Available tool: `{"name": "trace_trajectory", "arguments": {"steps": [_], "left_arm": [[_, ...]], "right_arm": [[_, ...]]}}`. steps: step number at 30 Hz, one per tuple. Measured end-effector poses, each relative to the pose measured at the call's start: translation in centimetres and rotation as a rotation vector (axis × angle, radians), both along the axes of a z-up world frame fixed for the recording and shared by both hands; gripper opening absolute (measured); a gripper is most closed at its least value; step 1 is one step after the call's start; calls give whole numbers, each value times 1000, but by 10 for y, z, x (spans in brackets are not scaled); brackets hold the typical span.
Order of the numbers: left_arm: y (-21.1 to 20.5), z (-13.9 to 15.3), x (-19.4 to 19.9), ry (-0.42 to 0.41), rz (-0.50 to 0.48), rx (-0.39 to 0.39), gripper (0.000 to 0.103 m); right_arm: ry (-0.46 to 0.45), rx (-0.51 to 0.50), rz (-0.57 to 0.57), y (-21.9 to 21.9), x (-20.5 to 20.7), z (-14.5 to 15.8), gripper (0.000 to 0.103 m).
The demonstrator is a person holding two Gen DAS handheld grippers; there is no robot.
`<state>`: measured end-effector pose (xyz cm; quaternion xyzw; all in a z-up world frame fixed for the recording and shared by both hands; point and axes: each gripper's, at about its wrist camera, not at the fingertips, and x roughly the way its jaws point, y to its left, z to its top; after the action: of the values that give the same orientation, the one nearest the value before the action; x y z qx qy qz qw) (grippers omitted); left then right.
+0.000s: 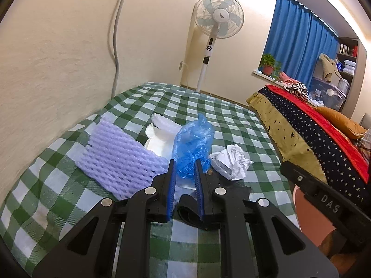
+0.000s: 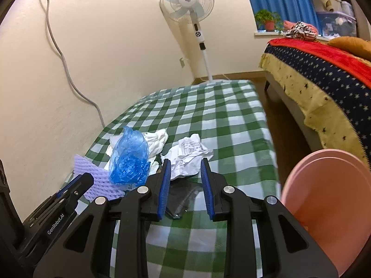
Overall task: Collect trash
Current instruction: 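Grasp the crumpled white paper with the right gripper while the left gripper approaches the blue bag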
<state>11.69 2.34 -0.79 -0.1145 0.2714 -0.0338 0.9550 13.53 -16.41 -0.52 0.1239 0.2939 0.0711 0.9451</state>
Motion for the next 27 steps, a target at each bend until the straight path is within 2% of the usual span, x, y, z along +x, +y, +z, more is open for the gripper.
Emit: {"name": "trace_trajectory", "arguments": {"steps": [13, 16, 19, 21, 22, 23, 27], "left_arm": [[9, -11, 22, 28, 7, -44, 16], [15, -13, 24, 34, 16, -59, 16], [15, -14, 27, 37, 13, -72, 17], [14, -15, 29, 40, 10, -77, 28], [13, -16, 30, 43, 11, -80, 36], [12, -17, 31, 46, 10, -86, 38], [6, -19, 35, 55, -4, -83, 39]], "right_arm": [[91, 19, 35, 22, 50, -28, 30], [131, -21, 33, 29, 59, -36, 36], [160, -36, 19, 30, 62, -40, 36], [175, -57, 1, 28, 62, -42, 26], [175, -54, 0, 26, 61, -43, 9], [175, -47, 2, 24, 60, -44, 6], [162, -59, -12, 22, 56, -42, 5]]}}
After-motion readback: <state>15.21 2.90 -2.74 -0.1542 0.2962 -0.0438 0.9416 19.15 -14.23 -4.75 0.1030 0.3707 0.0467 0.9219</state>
